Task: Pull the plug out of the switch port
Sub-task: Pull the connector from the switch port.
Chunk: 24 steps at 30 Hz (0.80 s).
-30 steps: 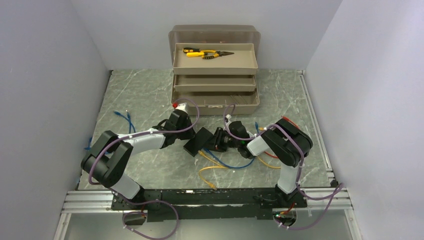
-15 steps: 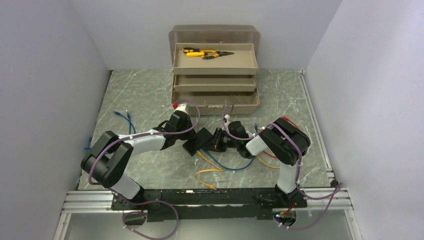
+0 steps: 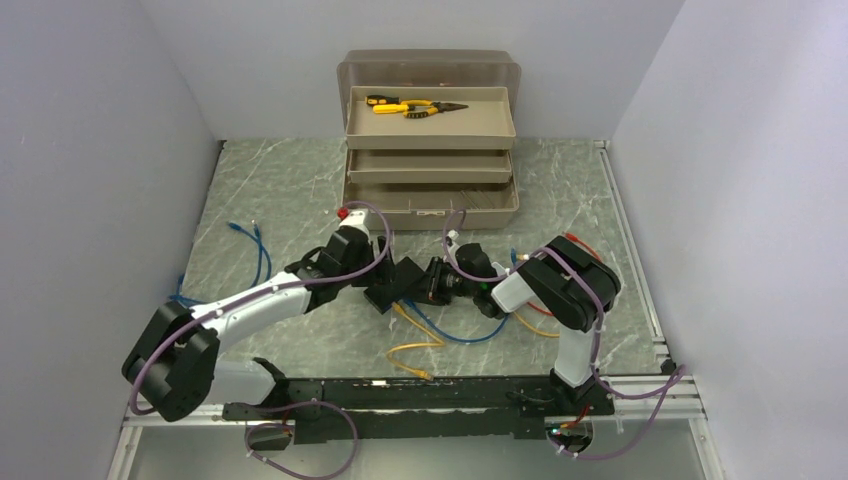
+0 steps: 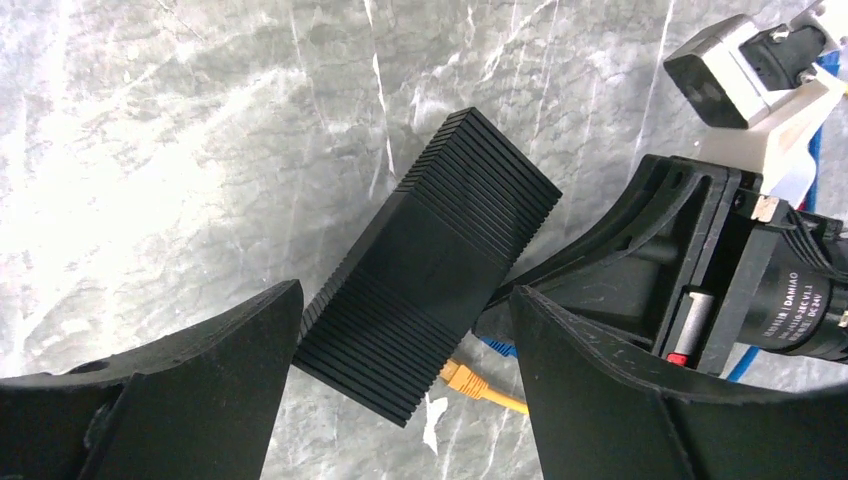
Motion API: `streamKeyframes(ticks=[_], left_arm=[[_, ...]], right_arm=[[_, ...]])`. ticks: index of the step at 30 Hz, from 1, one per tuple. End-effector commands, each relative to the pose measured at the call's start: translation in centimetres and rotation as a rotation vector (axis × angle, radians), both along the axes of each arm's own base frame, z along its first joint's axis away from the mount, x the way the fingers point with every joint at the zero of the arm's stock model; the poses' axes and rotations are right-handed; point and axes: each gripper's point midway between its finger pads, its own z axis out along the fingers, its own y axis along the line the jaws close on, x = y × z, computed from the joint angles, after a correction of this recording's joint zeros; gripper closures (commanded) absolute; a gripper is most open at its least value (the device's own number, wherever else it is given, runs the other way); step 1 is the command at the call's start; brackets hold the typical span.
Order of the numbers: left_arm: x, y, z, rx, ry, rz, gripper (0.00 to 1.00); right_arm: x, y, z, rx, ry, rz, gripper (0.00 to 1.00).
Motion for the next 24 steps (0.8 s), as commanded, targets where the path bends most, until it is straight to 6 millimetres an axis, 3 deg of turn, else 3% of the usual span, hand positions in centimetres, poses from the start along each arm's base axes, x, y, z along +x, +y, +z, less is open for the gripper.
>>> streamKeyframes(ticks=[1, 11, 16, 24], left_arm=[[-0.4, 0.6, 0.5, 0.121, -0.027, -0.049, 0.17], [-3.3, -0.9, -2.5, 0.355, 0.020, -0.230, 0.18], [-3.2, -1.8, -3.2, 0.401, 0.029, -0.243, 0.19], [-2.7, -1.5, -4.3, 0.461, 0.042, -0.225, 0.19]], right_arm=[[0.2, -0.3, 1.0, 0.009, -0.029, -0.012, 1.00], [0.1, -0.3, 1.7, 0.013, -0.021, 0.004, 1.00], [0.1, -0.2, 1.9, 0.020, -0.018, 0.008, 1.00], [-0.1, -0.2, 2.1, 0.034, -0.012, 0.015, 1.00]])
